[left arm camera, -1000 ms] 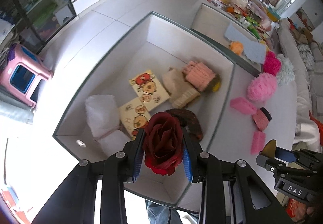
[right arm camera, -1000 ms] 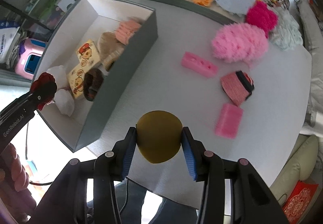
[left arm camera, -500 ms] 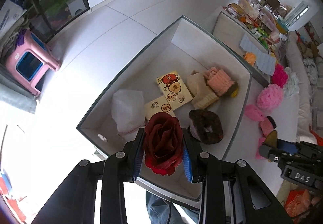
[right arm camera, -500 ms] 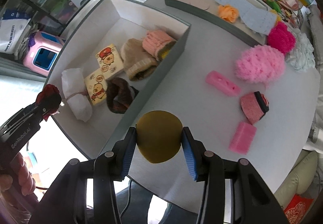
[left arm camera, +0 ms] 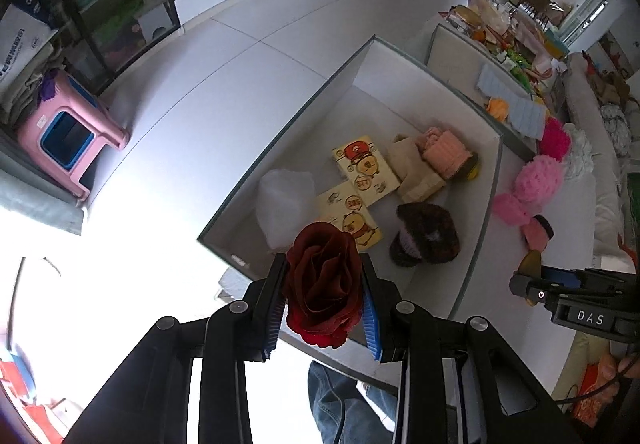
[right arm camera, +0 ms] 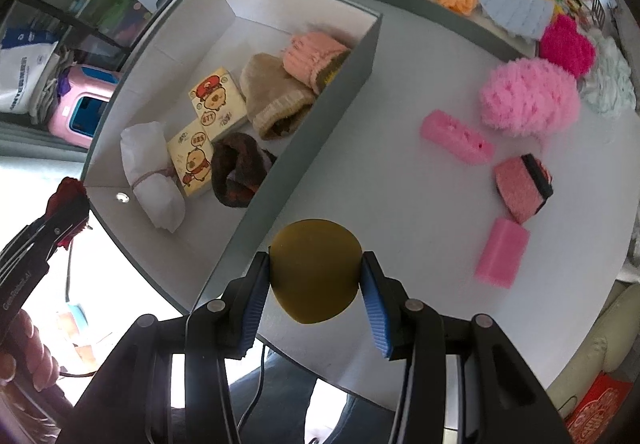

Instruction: Organize soft objects

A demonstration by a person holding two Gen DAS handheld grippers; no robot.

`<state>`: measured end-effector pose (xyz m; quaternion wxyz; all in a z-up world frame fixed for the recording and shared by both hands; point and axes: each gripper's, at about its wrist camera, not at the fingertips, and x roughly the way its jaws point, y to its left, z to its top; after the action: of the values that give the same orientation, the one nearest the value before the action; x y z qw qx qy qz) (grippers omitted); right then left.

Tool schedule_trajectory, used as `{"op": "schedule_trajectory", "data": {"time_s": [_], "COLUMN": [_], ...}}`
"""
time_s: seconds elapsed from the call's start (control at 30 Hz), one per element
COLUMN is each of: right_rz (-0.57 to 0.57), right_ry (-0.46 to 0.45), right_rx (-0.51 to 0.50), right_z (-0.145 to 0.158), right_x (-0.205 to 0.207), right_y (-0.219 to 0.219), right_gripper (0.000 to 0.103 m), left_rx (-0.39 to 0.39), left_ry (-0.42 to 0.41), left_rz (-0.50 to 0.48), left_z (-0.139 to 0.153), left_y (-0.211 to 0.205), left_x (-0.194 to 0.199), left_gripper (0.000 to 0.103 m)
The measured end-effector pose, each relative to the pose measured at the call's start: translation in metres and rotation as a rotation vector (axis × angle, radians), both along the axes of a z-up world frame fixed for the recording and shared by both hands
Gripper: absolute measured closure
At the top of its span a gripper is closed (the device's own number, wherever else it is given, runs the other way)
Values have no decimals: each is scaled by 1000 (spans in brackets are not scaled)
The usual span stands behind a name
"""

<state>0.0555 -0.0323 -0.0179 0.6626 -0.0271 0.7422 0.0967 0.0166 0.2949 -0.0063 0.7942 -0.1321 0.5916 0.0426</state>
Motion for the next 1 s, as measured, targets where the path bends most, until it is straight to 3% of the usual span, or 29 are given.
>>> {"op": "schedule_trajectory", "data": {"time_s": [0.6, 1.0], "right_rz": [21, 60], "right_ry": [-5, -53], "right_rx": [-5, 1], "right_z": [1, 13], "right_x": [9, 42], "right_y": [7, 28], "right_gripper": [54, 53], "left_rx": [-8, -10], "left_ry": [6, -12], "left_rz": [13, -7], "left_z": [-3, -2], "left_y": [4, -12], "left_x": [4, 31], "left_gripper": [68, 68]}}
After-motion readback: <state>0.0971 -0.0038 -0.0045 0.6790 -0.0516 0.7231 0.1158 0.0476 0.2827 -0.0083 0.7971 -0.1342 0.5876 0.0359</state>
